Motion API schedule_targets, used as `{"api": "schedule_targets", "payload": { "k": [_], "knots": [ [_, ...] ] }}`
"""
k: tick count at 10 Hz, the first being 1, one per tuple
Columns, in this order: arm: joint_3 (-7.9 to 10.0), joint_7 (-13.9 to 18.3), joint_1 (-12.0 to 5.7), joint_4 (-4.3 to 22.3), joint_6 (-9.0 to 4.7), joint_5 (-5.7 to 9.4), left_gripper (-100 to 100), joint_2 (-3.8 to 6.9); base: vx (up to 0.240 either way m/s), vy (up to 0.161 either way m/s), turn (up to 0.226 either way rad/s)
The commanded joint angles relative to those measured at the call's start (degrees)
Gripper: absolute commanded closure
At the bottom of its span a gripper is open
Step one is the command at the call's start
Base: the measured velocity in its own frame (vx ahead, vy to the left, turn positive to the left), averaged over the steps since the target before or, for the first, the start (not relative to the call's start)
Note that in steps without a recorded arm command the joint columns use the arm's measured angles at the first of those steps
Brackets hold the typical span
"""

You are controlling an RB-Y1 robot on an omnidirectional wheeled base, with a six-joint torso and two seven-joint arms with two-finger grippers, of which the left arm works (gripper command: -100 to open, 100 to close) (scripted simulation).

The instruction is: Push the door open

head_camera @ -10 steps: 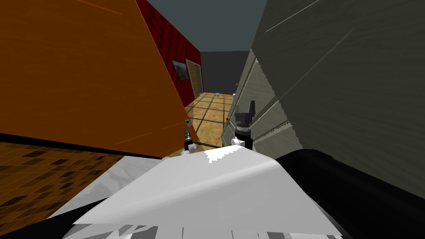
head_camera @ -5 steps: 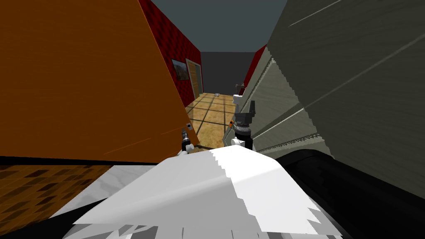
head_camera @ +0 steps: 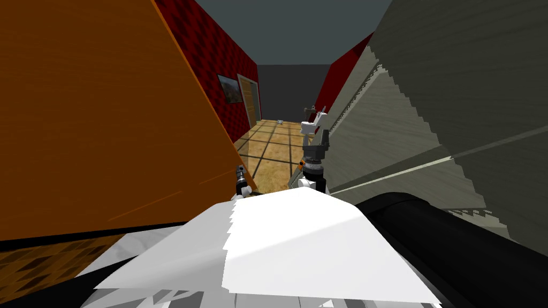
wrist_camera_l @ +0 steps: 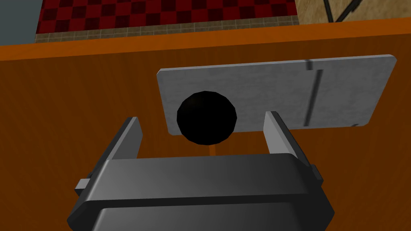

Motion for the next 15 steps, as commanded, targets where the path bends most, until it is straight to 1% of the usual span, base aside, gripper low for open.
{"api": "schedule_targets", "payload": {
  "k": [1, 2, 7, 8, 10, 11, 12, 14, 15],
  "knots": [
    [0.00, 0.00, 0.00, 0.00, 0.00, 0.00, -100, 0.00, 0.036, -0.001, -0.008],
    [0.00, 0.00, 0.00, 0.00, 0.00, 0.00, 100, 0.00, 0.000, 0.000, 0.000],
    [0.00, 0.00, 0.00, 0.00, 0.00, 0.00, 100, 0.00, -0.006, 0.000, -0.002],
    [0.89, -0.67, -0.09, 0.06, -0.08, 0.90, 100, 1.08, 0.113, -0.002, 0.021],
    [1.78, -1.28, -0.20, 0.06, -0.28, 1.79, 100, 1.74, 0.204, -0.002, 0.069],
    [1.78, -1.28, -0.20, 1.46, -0.28, 1.79, 100, 1.74, 0.147, 0.021, 0.007],
    [1.78, -1.28, -0.44, 3.65, -0.28, 1.79, 100, 1.74, 0.076, 0.018, -0.005],
    [1.78, -1.28, -0.20, 0.06, -0.28, 1.79, 100, 1.74, -0.004, 0.001, -0.007],
    [2.83, -2.00, -0.33, 0.05, -0.51, 2.83, 100, 2.13, 0.071, -0.008, 0.071]
  ]
}}
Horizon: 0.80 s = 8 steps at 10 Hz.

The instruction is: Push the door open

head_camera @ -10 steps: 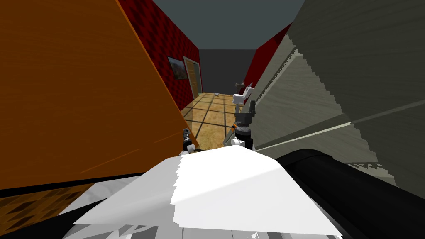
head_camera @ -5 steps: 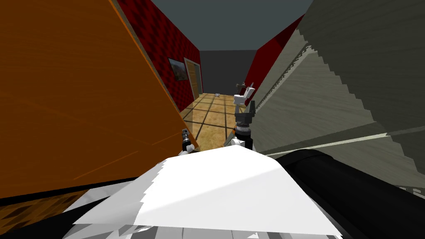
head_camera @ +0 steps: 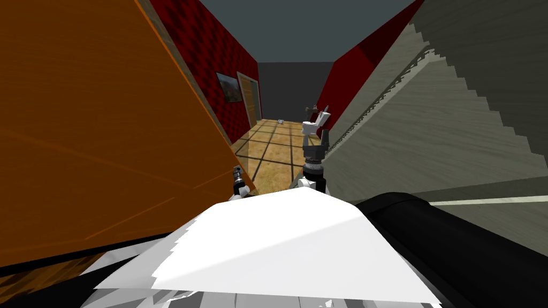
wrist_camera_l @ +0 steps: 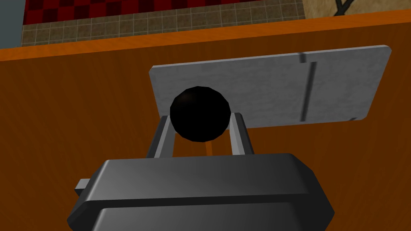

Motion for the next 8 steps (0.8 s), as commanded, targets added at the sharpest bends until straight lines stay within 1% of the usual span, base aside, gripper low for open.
{"api": "schedule_targets", "payload": {
  "k": [1, 2, 3, 5, 6, 7, 8],
  "knots": [
    [1.30, -0.94, 0.09, -0.84, -0.26, 1.05, 100, 0.59, 0.170, -0.028, 0.065],
    [1.30, -0.94, 0.09, -0.84, -0.26, 1.05, 100, 0.59, 0.135, -0.015, 0.038],
    [2.13, -1.51, -0.02, -0.85, -0.44, 1.87, 100, 0.57, 0.171, 0.003, 0.052],
    [2.40, -1.69, -0.05, -0.85, -0.49, 2.13, 100, 0.50, 0.141, 0.018, 0.036],
    [3.41, -2.39, -0.18, -0.85, -0.71, 3.14, 100, 0.06, 0.172, -0.025, 0.068],
    [3.41, -2.39, -0.18, -0.85, -0.71, 3.14, 100, 0.06, 0.152, -0.036, 0.060],
    [4.24, -2.96, -0.28, -0.86, -0.90, 3.97, 100, -0.62, 0.177, -0.026, 0.088]
  ]
}}
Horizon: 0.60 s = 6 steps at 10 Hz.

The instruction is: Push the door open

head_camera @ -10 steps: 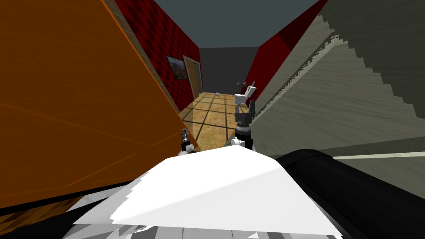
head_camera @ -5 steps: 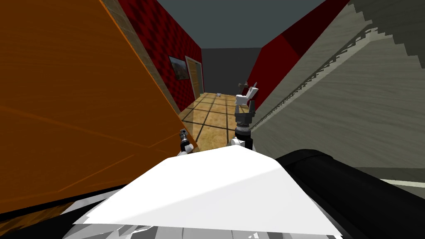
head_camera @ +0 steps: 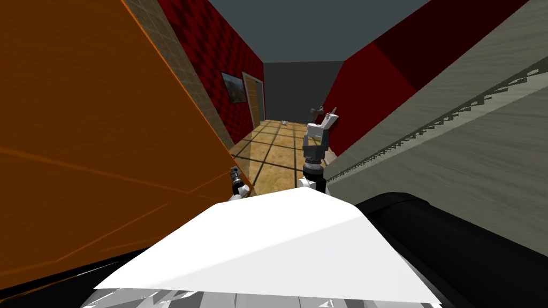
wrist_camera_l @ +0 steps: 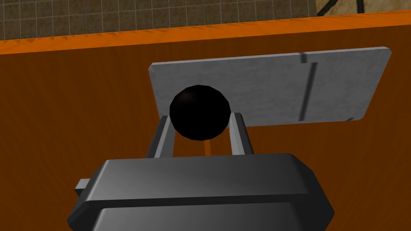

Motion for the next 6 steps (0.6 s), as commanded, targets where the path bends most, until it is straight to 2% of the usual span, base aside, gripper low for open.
{"api": "schedule_targets", "payload": {
  "k": [1, 2, 3, 4, 5, 6],
  "knots": [
    [0.99, -0.83, 0.23, -1.07, -0.04, 0.90, 100, -0.64, 0.189, -0.034, 0.079],
    [0.64, -0.51, 0.42, -0.61, 0.02, 0.58, 100, -0.44, 0.076, -0.012, 0.038],
    [1.74, -1.27, 0.42, -0.78, -0.42, 1.81, 100, 0.69, 0.140, -0.004, 0.025],
    [2.16, -1.56, 0.39, -0.77, -0.62, 2.31, 100, 1.01, 0.201, -0.003, 0.016],
    [2.16, -1.56, 0.39, -2.67, -0.62, 2.31, 100, 1.01, 0.161, 0.023, 0.036],
    [2.16, -1.56, 0.39, -1.20, -0.62, 2.31, 100, 1.01, 0.088, 0.036, 0.009]
  ]
}}
